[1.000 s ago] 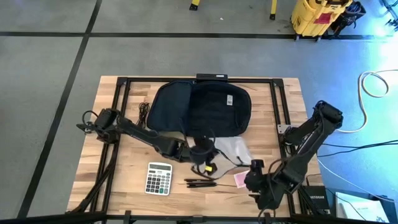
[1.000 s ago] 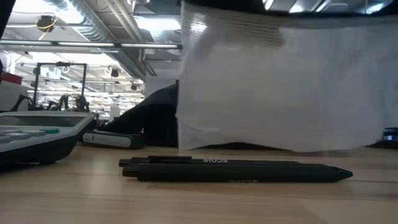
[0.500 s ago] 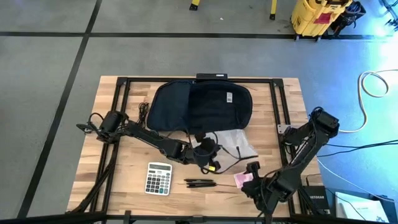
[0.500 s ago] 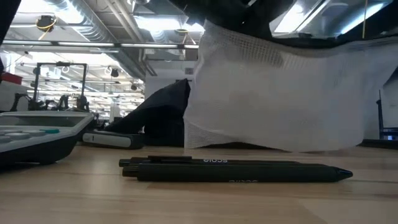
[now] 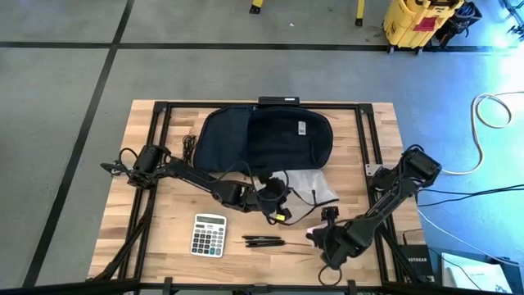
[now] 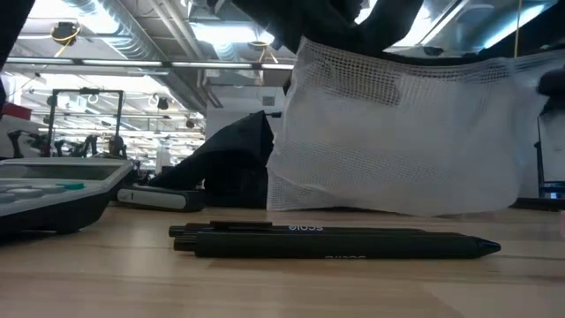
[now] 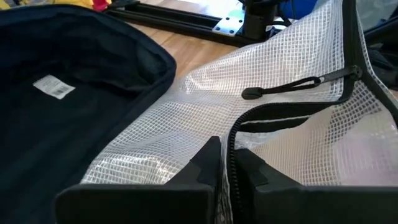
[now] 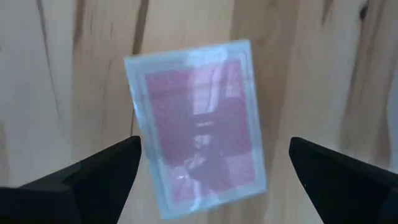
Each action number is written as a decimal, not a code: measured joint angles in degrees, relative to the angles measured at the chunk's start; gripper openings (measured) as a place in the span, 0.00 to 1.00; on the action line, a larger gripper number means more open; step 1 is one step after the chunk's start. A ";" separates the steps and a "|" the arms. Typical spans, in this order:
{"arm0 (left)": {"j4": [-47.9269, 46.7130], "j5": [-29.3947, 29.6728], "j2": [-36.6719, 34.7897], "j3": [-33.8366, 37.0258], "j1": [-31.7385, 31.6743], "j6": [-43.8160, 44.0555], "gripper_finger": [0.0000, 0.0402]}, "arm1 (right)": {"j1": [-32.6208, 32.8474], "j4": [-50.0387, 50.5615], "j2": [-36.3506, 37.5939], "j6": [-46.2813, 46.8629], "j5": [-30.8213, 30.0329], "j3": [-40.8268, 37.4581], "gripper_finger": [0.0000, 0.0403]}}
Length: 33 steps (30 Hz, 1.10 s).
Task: Unpack backpack
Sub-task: Put the game card into the transparent zip bag
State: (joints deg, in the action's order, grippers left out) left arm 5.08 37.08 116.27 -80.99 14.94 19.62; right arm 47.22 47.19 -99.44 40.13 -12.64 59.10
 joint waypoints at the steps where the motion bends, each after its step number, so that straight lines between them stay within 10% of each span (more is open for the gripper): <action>1: -0.07 0.00 0.00 0.00 -0.11 -0.11 0.00 | -0.35 -1.17 0.00 -1.17 0.15 -0.34 0.97; 16: 0.09 -0.68 0.00 0.00 -1.05 -0.62 0.00 | -6.60 -10.44 -0.07 -11.51 11.80 -4.46 0.97; 33: 0.35 -2.84 0.00 0.00 -1.07 0.36 0.00 | -6.32 -10.95 -0.18 -9.10 12.28 -3.84 0.71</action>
State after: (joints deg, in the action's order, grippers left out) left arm 5.43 34.24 116.27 -80.99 13.87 19.98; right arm 40.91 36.24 -99.61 31.03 -0.36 55.25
